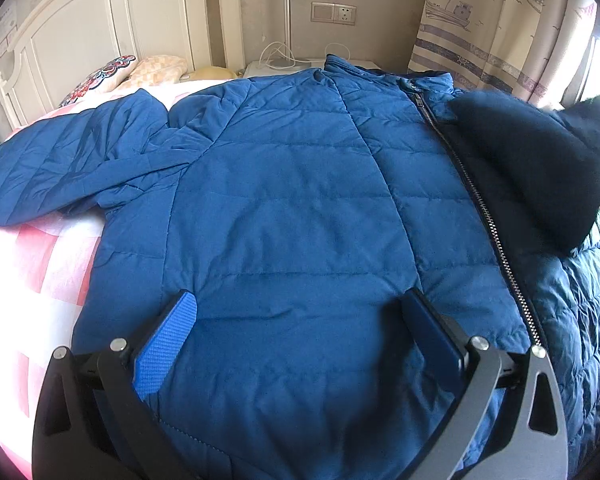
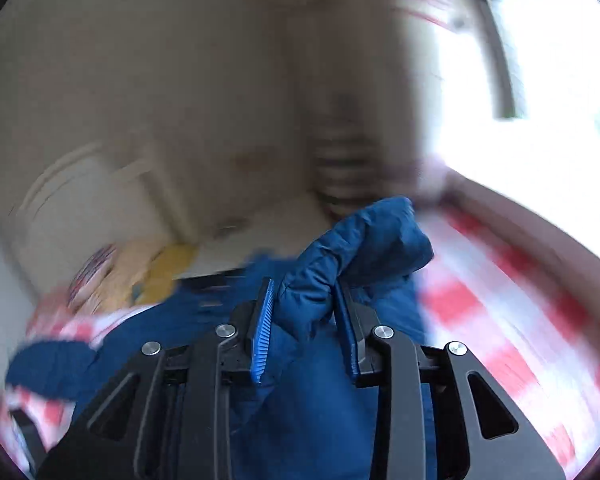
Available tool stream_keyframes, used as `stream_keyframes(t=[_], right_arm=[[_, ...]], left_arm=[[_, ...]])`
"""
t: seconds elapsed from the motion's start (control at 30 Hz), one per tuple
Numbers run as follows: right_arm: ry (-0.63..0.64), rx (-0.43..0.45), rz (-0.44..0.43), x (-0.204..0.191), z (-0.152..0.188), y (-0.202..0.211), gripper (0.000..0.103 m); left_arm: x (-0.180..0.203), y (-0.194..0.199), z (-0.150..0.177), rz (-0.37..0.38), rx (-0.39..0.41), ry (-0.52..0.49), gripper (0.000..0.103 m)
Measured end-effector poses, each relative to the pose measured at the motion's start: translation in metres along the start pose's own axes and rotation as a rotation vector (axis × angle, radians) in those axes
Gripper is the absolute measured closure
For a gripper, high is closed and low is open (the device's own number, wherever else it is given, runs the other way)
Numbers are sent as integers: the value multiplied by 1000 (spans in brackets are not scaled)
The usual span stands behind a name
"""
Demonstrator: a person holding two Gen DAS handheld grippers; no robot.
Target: Fold large clothes
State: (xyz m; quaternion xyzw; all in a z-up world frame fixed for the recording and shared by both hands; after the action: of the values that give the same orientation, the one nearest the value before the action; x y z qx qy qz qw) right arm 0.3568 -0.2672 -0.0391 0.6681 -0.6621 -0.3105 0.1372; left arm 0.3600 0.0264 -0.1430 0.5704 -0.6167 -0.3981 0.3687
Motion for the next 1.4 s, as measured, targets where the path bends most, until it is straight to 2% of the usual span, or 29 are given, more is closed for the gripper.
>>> stream_keyframes(t=[0.1, 0.23, 0.27, 0.33, 0.37, 0.47, 0.57, 0.63, 0.7, 0.77, 0.8, 0.83, 0.9, 0.97, 1.13, 1.2, 1.27, 1.4], right_arm=[[227, -16, -119, -80, 0, -3, 73], [490, -175, -318, -175, 23, -28, 71], [549, -238, -342, -196, 32, -37, 56], [594, -265, -349, -214, 41, -40, 26], [598, -245, -361, -217, 42, -38, 21], [541, -182, -367, -200, 37, -17, 21], [417, -156, -263, -154, 27, -10, 16], [344, -161, -115, -114, 24, -13, 16], [250, -216, 90, -58, 30, -24, 16], [148, -306, 203, -12, 40, -36, 16], [100, -348, 226, 8, 45, -42, 16], [46, -391, 239, 29, 52, -49, 16], [14, -416, 255, 48, 63, -57, 16], [58, -390, 254, 45, 74, -64, 16], [149, -376, 309, 29, 81, -67, 16], [150, -378, 312, 35, 84, -66, 16], [134, -380, 287, 38, 85, -65, 16], [61, -362, 135, 52, 83, -59, 16]], left_arm=[[0, 0, 0, 0, 0, 0, 2], [0, 0, 0, 5, 1, 1, 2], [0, 0, -1, 7, 1, 2, 2], [0, 0, -1, 13, 2, 5, 2], [0, 0, 0, 16, 3, 6, 2], [0, 0, -1, 23, 5, 9, 2], [0, 0, -1, 24, 5, 9, 2], [0, 0, -1, 29, 7, 11, 2], [0, 0, -1, 38, 9, 14, 2], [-2, 0, -2, 53, 11, 16, 2], [-3, 1, -1, 60, 11, 17, 2], [-5, 1, -2, 73, 9, 15, 2], [-8, 3, -4, 115, 3, 5, 2], [-15, 6, -5, 178, 5, 21, 2], [-30, 19, -14, 458, -21, 128, 2], [-25, 24, -24, 528, -38, 140, 2], [-15, 23, -32, 554, -60, 143, 2], [3, 3, -49, 571, -109, 206, 2]])
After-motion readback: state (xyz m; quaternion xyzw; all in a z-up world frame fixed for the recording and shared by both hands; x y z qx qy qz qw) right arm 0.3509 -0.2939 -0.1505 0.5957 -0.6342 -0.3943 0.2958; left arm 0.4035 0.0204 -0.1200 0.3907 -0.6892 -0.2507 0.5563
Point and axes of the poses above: each gripper's, at about its wrist camera, not at the fingertips, and y roughly against the way its jaws point, x to its right, z to its underside, the point moved 3 cm from there along -y, roughly the way its jaws point, and after that the axes turned 13 degrees about -x, right-handed, at the moved point
